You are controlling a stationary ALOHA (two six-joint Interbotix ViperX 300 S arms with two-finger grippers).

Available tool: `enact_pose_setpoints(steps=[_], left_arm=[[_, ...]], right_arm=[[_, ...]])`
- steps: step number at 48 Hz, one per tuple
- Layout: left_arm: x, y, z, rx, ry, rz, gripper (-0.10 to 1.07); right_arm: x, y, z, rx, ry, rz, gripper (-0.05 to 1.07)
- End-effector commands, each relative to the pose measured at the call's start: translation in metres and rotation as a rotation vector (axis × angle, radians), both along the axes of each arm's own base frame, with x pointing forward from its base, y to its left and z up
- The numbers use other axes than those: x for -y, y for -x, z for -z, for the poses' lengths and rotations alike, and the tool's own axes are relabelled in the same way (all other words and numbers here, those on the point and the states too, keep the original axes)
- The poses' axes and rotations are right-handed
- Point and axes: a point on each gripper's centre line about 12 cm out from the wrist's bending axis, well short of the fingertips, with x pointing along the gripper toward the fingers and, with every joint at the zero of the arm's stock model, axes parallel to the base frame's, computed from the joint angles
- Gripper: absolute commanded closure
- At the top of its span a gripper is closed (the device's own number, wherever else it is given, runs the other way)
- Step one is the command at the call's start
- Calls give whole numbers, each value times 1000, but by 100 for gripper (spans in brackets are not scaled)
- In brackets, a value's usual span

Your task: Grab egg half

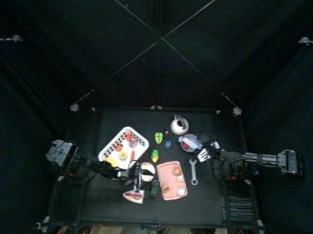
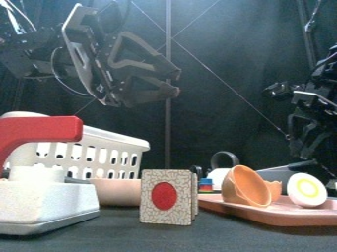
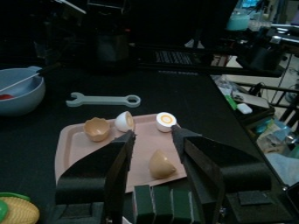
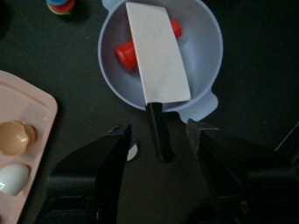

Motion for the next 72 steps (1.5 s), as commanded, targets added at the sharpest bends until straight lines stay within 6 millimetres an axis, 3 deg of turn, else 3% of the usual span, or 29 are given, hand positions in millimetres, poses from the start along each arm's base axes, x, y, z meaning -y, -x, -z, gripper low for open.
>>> enact_pose_setpoints(steps=[1, 15, 29, 39, 48, 72], left_arm=[[0, -4, -9, 33, 5, -3, 18], [0, -2, -8, 30, 4, -3, 18], [0, -3, -8, 28, 4, -3, 18], [0, -3, -8, 30, 6, -3, 18], [0, -3, -7, 27, 4, -3, 18], [0, -3, -6, 24, 3, -3, 18]], right_arm=[[2, -8, -14, 38, 17, -8, 15], [-8, -25, -41, 127, 33, -71, 15], [-62, -45, -36, 133, -14, -323, 15], [-108, -63, -27, 136, -43, -530, 15], [-138, -75, -6, 89, -60, -651, 15], [-160, -117, 27, -60, 15, -742, 15]])
